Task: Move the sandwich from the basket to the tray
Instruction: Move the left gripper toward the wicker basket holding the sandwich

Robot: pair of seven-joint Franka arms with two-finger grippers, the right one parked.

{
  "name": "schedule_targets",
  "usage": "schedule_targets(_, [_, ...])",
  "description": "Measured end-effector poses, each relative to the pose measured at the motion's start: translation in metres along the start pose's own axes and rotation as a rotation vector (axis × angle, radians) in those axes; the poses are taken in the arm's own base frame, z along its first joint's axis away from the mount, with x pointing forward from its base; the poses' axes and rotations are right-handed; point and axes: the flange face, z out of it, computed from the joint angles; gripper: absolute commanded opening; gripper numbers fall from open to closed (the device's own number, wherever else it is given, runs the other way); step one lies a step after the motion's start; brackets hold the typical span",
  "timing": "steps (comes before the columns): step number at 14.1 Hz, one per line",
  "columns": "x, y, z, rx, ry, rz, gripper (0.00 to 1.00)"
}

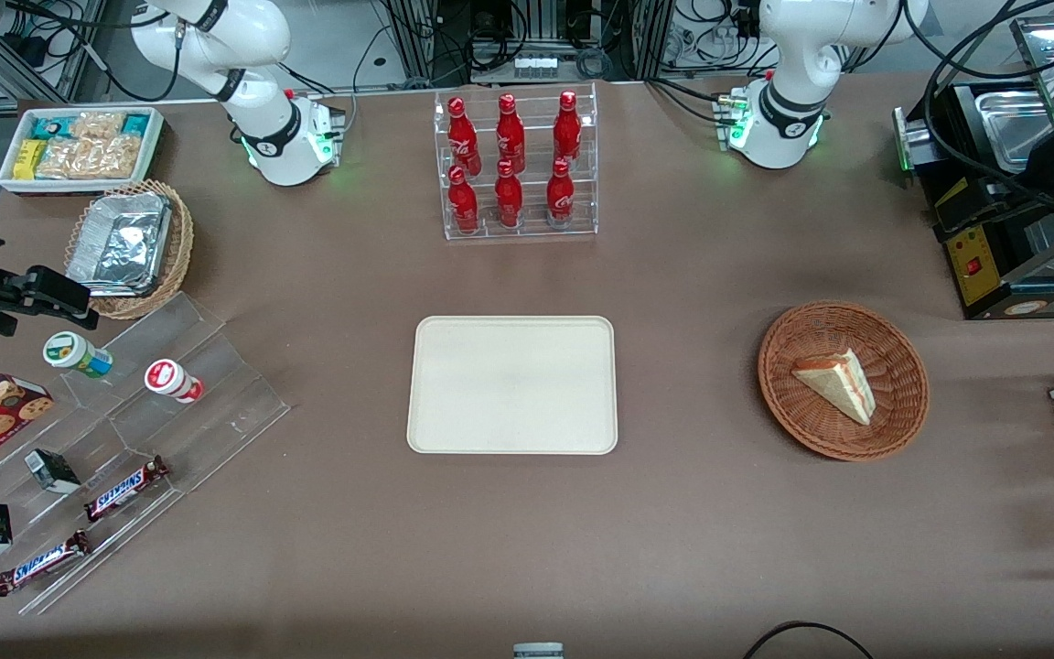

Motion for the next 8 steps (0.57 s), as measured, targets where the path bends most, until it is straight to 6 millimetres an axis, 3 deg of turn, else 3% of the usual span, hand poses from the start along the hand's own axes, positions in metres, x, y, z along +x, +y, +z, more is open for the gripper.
schedule_targets(5, [0.001, 0.009, 0.004, 0.004, -0.007, 0.016, 1.00])
schedule_targets(8, [0.016, 0.009, 0.026, 0.016, -0.045, -0.046, 1.00])
